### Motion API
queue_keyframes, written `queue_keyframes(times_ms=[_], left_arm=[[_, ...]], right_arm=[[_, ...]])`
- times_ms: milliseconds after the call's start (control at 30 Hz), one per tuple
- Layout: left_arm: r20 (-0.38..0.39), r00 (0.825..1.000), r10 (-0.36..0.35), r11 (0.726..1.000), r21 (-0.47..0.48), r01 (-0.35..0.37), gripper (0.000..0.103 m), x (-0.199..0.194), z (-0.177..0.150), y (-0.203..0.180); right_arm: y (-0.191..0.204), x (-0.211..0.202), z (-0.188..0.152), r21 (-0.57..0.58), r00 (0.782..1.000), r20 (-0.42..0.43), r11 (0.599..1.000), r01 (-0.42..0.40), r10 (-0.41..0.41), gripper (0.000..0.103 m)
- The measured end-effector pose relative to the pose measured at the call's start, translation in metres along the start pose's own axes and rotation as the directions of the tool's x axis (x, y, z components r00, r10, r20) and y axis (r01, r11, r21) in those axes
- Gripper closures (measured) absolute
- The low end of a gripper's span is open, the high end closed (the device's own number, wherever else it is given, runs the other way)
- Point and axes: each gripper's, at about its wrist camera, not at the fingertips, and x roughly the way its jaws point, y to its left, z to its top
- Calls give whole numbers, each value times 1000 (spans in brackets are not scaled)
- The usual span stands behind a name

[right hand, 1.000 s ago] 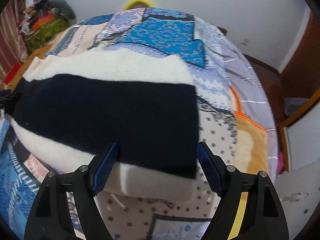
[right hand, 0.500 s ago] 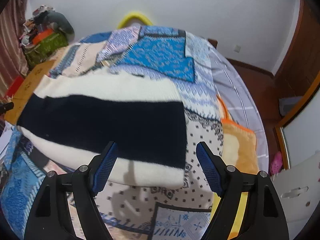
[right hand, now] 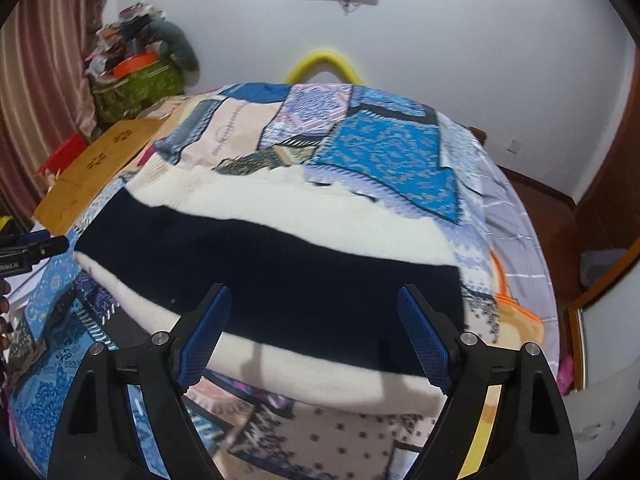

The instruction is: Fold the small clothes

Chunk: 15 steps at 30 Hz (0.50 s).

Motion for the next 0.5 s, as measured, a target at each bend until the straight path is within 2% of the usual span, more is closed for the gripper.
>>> queue_keyframes(times_ms=[300, 500], left_arm=[[-133, 989, -63, 998, -6, 62, 17, 28, -20, -3], [-234, 960, -157, 987, -61, 146, 18, 50, -20, -7]], right_arm=[[28, 31, -3, -55, 998, -52, 998, -39, 36, 20], [32, 55, -12, -60, 991, -118, 996, -68, 60, 20]])
